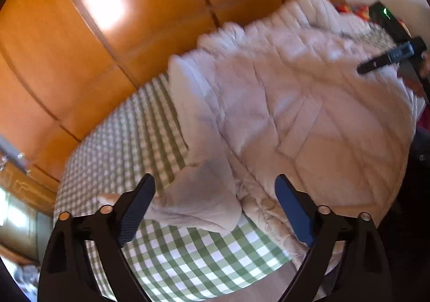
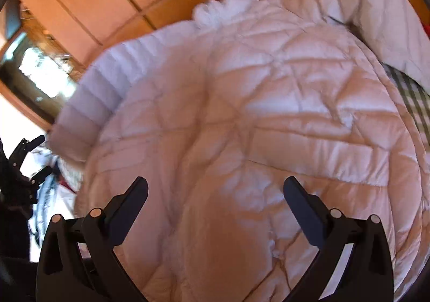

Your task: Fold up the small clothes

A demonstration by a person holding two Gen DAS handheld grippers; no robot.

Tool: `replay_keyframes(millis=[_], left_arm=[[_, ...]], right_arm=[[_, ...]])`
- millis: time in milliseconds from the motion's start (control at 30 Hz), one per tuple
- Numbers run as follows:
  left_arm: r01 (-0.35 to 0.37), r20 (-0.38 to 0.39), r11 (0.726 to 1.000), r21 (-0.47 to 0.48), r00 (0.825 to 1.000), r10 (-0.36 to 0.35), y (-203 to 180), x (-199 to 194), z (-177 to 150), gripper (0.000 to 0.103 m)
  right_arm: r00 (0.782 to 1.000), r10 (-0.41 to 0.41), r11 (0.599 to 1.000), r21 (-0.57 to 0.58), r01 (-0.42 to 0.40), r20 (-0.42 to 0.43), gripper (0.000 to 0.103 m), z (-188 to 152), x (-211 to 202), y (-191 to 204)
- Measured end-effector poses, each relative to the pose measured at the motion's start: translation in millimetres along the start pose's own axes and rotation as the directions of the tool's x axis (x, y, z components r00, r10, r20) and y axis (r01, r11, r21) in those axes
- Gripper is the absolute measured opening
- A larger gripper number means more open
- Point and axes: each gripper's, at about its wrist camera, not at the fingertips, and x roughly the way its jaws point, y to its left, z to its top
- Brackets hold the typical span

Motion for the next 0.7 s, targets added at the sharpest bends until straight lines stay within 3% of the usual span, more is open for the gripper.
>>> replay_keyframes(millis=[33,67,100,167,200,367,433,500,567,633,667,700], left_arm=[[0.017,-0.029,1.0,0.003,0.999,-0.017,4.9,9.2,-0.8,0.08],[0.052,-0.073,0.999,-0.009,0.996,-0.053,12.5,18.3,-3.4,0.066],[0.062,-0.094,0.998,-0.022,0.994,-0.064,18.5,23.5,-5.0,0.043],[0.065,-0.135,0.994,-0.092,0.988,-0.077,38.3,29.1,-9.4,0.015],[0.075,-0.131,0.989,-0.128,0.987,-0.092,45.0,26.2,-10.3,0.011],[0.198,-0.024,0.9,-0.389,0.974,-0.225,96.1,12.4,-7.3,0.01],[0.171,-0.021,0.861,-0.479,0.978,-0.206,128.9,19.7,-3.1,0.01],[0.057,-0.095,0.859,-0.508,0.988,-0.122,156.2,32.9,-1.3,0.01],[-0.049,-0.191,0.84,-0.54,0.979,-0.066,183.1,53.6,-4.1,0.01],[-0.193,-0.313,0.773,-0.605,0.95,-0.008,215.4,78.1,-14.4,0.012],[-0.232,-0.339,0.747,-0.623,0.941,0.01,225.7,85.1,-18.1,0.023],[-0.289,-0.365,0.695,-0.659,0.93,0.041,239.1,87.6,-26.0,0.038]], right_arm=[[1.0,-0.01,1.0,0.014,0.01,-0.003,0.101,-1.0,4.0,-2.0],[1.0,-0.008,0.999,0.032,0.008,-0.003,0.101,-2.1,6.1,-3.7],[1.0,-0.008,0.999,0.046,0.008,-0.004,0.101,-3.8,9.1,-6.7],[1.0,-0.011,0.998,0.063,0.012,-0.003,0.101,-5.6,9.0,-4.8],[1.0,-0.016,0.997,0.07,0.016,-0.001,0.101,-5.8,10.6,-5.1],[0.999,-0.037,0.997,0.071,0.037,0.004,0.101,-2.1,11.8,-7.6],[0.999,-0.042,0.997,0.067,0.042,0.005,0.101,-1.7,13.4,-5.9],[0.999,-0.041,0.997,0.069,0.041,0.004,0.101,-1.1,15.6,-6.0],[0.999,-0.035,0.996,0.076,0.035,0.002,0.101,-0.9,16.4,-7.8],[1.0,-0.031,0.996,0.079,0.03,0.003,0.101,-0.8,16.9,-9.1],[1.0,-0.031,0.996,0.079,0.031,0.002,0.101,-0.8,17.4,-9.3],[0.999,-0.032,0.996,0.08,0.032,0.001,0.101,-0.9,17.6,-9.5]])
